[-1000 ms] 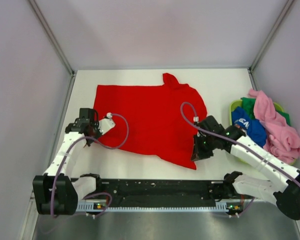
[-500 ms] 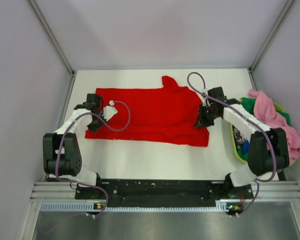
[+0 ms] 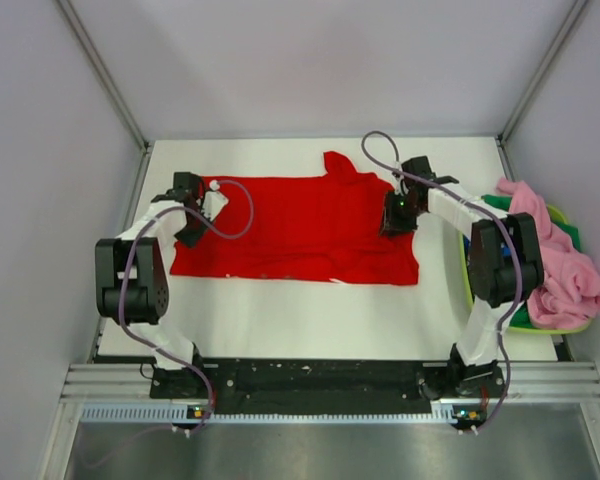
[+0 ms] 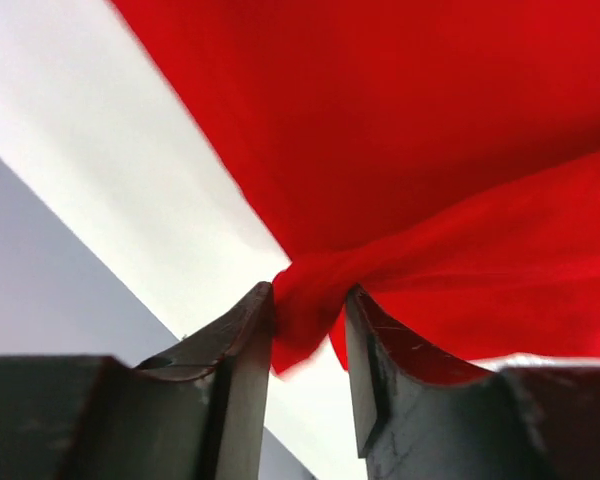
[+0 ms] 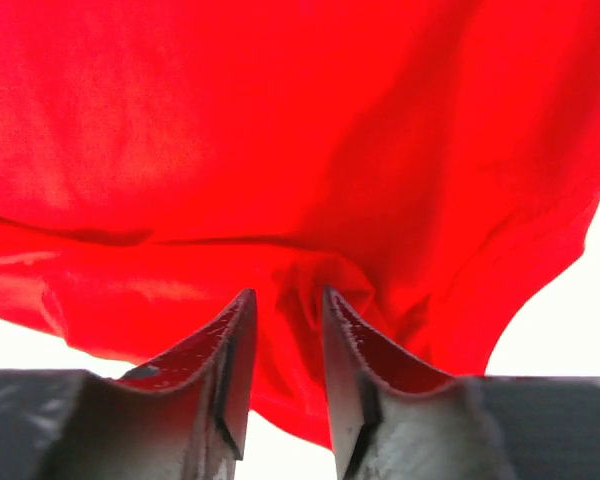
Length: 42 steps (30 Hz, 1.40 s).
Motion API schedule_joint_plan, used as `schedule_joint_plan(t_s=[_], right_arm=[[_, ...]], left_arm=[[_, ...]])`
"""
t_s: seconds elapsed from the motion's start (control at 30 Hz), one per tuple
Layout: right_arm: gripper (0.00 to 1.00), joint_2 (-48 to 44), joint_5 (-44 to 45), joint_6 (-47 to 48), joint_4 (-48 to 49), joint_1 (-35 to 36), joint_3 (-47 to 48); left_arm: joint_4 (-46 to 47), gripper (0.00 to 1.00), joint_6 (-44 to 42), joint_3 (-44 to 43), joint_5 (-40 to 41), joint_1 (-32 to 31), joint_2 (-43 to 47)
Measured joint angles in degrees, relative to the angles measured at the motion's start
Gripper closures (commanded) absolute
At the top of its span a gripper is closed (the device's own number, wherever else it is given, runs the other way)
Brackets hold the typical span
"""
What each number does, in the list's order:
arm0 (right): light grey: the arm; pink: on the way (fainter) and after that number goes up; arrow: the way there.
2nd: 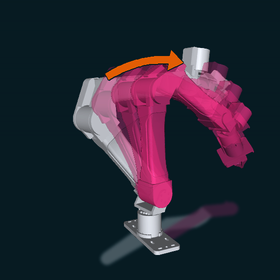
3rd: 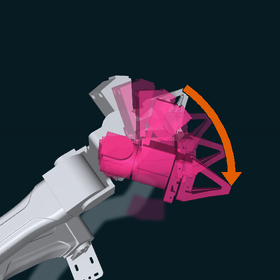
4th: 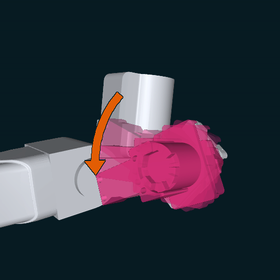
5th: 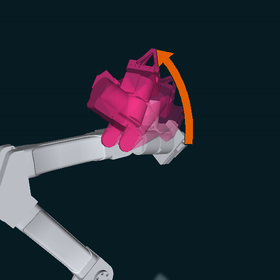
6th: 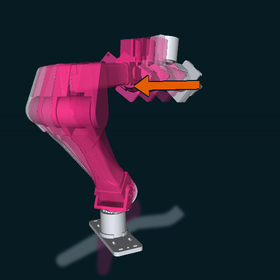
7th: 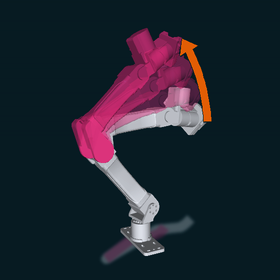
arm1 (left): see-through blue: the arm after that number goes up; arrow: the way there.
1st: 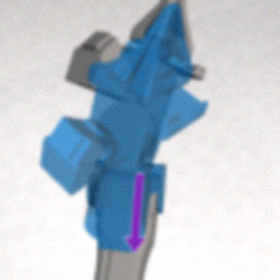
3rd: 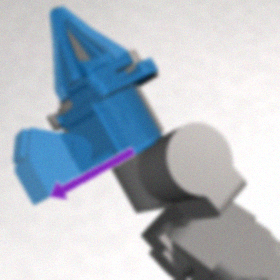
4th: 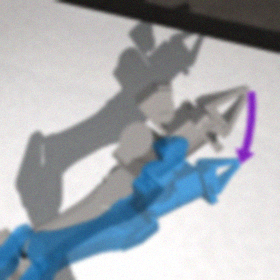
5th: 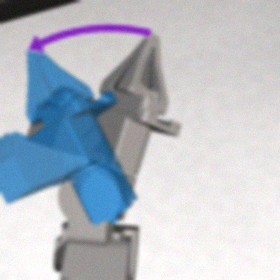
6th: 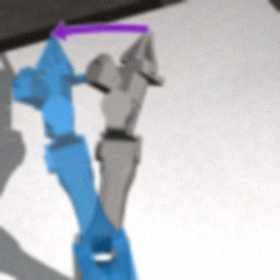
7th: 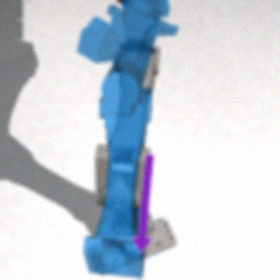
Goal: Fold and stack the t-shirts
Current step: Fold the flattened tshirt in 1/3 of the way
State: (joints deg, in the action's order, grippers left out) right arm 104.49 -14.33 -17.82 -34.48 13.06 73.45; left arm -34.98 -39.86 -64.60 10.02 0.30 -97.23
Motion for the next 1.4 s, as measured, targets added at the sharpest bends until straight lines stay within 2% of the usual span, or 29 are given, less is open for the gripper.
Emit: schedule_joint_plan(t_s=[0.27, 0.43, 0.53, 0.73, 0.9, 1.0, 1.03, 1.07, 1.1, 1.2, 1.23, 1.4], right_arm=[[0.52, 5.0, 4.6, -1.9, 1.7, -3.0, 8.5], [0.47, 0.7, 10.4, -1.9, 2.0, -4.2, 7.0], [0.47, -8.2, 12.0, -2.4, 2.4, -4.2, -1.3], [0.46, -24.7, 11.9, -5.4, 1.7, -3.1, -20.1], [0.41, -26.5, 11.0, -8.6, 3.6, -2.1, -29.9], [0.41, -25.2, 10.6, -9.4, 4.9, -2.1, -31.5], [0.44, -24.3, 10.6, -9.5, 6.1, -2.1, -31.5], [0.52, -23.3, 10.6, -9.6, 7.2, -2.1, -31.4], [0.63, -22.5, 10.6, -9.8, 7.6, -2.1, -31.1], [0.93, -21.6, 10.4, -10.2, 9.6, -2.1, -31.1], [1.00, -21.6, 10.4, -10.5, 10.0, -2.1, -31.5], [1.00, -26.4, 10.6, -11.9, 7.8, -2.0, -34.2]], left_arm=[[3.8, 0.45, 6.3, -13.0, 2.1, 5.8, -8.8], [4.7, 0.47, 7.2, -16.5, 1.8, 8.0, -8.6], [3.8, 0.47, 4.5, -12.2, -4.0, 8.0, -4.3], [0.8, 0.42, -8.6, 5.9, -14.2, 6.5, 11.3], [1.1, 0.39, -16.5, 14.6, -16.4, 6.4, 14.0], [2.6, 0.41, -19.1, 16.8, -16.4, 6.4, 12.5], [3.8, 0.42, -19.5, 17.0, -16.2, 6.4, 11.6], [5.0, 0.46, -19.9, 17.1, -15.9, 6.4, 10.8], [5.8, 0.56, -19.9, 17.1, -15.6, 6.3, 10.2], [9.8, 0.95, -19.6, 17.4, -14.7, 6.4, 9.5], [10.9, 1.00, -19.5, 17.8, -14.5, 6.4, 9.3], [12.1, 1.00, -19.2, 20.6, -13.8, 6.4, 12.0]])
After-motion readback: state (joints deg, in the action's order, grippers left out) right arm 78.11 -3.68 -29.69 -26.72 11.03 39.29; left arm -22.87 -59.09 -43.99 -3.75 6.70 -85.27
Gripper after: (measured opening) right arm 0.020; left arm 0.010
